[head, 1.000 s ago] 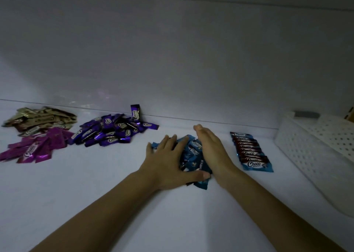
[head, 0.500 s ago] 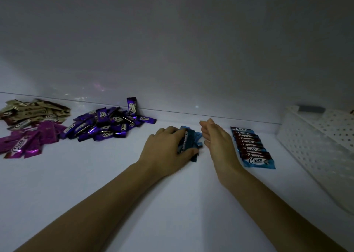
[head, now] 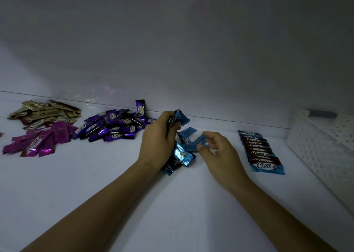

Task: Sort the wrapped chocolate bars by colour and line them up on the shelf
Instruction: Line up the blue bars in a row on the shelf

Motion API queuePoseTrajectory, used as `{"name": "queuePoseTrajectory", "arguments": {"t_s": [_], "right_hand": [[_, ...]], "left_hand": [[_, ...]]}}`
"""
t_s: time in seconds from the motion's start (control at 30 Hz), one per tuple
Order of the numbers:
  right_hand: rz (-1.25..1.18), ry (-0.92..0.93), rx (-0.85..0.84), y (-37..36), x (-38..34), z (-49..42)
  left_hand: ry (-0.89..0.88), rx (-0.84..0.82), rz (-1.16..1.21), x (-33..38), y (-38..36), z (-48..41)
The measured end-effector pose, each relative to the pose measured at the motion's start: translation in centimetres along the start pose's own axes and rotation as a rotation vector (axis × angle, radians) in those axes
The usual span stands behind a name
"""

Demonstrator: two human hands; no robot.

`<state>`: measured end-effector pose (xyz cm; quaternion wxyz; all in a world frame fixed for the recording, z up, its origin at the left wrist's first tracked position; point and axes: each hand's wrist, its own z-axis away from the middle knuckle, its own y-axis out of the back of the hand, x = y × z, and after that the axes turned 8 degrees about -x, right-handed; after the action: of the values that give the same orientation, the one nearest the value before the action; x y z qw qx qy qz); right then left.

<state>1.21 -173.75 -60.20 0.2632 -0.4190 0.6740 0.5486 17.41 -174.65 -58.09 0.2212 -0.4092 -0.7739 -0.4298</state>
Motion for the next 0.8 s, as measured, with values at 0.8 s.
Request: {"name": "queuePoseTrajectory", "arguments": {"t_s": [0.8], "right_hand": [[-0.117, 0.233, -0.104, 0.3, -3.3, 2.1]], "left_hand": [[0.303, -0.132, 1.011, 3.0, 1.1, 0.8]]}}
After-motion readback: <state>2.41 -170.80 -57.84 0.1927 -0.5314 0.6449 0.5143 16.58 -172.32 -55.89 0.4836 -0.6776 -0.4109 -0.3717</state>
